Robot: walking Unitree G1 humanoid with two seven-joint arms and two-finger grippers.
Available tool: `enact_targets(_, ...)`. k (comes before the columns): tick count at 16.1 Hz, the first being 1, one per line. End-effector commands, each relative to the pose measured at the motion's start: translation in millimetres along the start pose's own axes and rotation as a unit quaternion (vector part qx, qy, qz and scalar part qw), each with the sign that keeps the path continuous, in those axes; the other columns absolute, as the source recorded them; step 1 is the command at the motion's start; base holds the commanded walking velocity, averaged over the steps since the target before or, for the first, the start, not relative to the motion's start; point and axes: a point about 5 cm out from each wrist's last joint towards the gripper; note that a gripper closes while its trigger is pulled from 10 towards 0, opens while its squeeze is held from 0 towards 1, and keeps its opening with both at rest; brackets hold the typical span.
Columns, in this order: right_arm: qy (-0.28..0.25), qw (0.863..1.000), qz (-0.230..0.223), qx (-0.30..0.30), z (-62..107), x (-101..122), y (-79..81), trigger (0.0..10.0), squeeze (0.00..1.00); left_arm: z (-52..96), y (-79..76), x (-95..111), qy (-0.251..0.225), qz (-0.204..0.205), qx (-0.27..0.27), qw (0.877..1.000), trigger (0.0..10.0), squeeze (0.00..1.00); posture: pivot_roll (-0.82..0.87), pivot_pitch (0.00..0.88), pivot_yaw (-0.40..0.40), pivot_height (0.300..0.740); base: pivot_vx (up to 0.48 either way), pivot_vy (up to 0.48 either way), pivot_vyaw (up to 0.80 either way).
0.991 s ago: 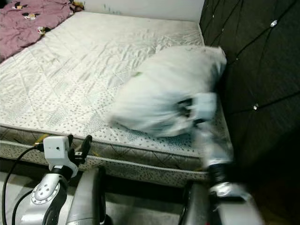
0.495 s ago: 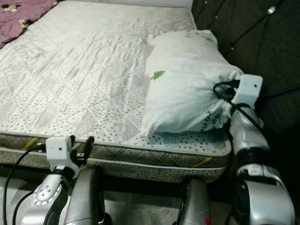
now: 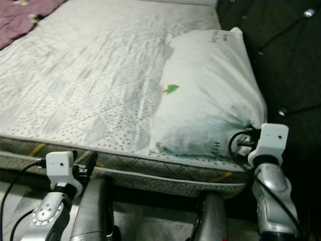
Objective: Clean up the room
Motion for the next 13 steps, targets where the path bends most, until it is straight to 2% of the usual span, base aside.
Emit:
enact_targets(1,-0.012,1.000,0.005,-0.004,8.8,5,0.5,0.0,0.00,0.0,-1.6,1,0.003,-0.006,-0.005,1.000,10.0,0.00,-0.03,0.130,-0.032,0.484,0.000,0.000,0.00)
enact_targets(4,0.026,1.000,0.004,0.016,43.4,-8,13.1,0.0,0.00,-0.9,0.5,2,0.003,-0.008,-0.005,1.000,10.0,0.00,-0.04,0.143,-0.022,0.484,0.000,0.000,0.00)
enact_targets(9,0.049,0.996,0.012,0.068,71.0,-12,28.5,0.0,0.00,-0.4,2.0,1,0.005,-0.011,-0.005,1.000,10.0,0.00,-0.04,0.146,-0.020,0.484,0.000,0.000,0.00)
enact_targets(13,0.070,0.994,0.041,0.066,86.2,-19,16.0,0.0,0.00,-2.0,2.2,2,0.004,-0.014,-0.006,1.000,10.0,0.00,-0.04,0.145,-0.018,0.484,0.000,0.000,0.00)
Point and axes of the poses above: a point about 5 cm out from each wrist's last joint towards the gripper, its own z axis pointing back from the gripper into the wrist, its own x axis along the axis of the wrist's last joint, y = z × x, and after that the axes turned 12 degrees about -z, right-handed
